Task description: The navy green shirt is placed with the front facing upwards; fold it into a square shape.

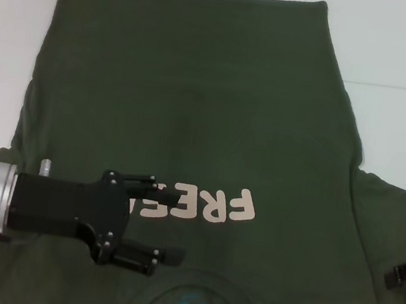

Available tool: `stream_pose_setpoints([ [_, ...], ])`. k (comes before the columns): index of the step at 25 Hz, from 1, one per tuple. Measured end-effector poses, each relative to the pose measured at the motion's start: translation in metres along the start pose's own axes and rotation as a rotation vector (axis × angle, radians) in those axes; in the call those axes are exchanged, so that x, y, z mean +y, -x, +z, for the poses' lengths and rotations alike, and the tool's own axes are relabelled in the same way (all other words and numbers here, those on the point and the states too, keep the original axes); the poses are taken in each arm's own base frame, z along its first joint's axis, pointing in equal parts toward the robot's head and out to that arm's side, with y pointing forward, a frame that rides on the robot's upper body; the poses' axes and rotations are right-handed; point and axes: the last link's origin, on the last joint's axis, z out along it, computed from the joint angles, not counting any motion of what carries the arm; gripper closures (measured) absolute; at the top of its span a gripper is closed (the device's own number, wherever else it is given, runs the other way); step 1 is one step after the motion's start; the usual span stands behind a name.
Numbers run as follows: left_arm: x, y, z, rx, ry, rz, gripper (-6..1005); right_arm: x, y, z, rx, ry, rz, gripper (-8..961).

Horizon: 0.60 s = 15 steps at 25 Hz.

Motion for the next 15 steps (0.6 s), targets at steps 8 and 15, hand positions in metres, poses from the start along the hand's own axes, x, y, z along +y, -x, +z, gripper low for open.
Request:
stream_pose_setpoints([
  [8, -0.0007, 0.0005, -0.0001, -0.002, -0.006, 0.000, 124, -0.0012, -0.0033, 0.0011, 0.006, 0.001, -0.009, 325],
  [15, -0.0012, 0.0012, -0.0002, -0.004, -0.011, 0.000, 124, 0.0003, -0.0034, 0.0034, 0.017, -0.007, -0.020, 480],
])
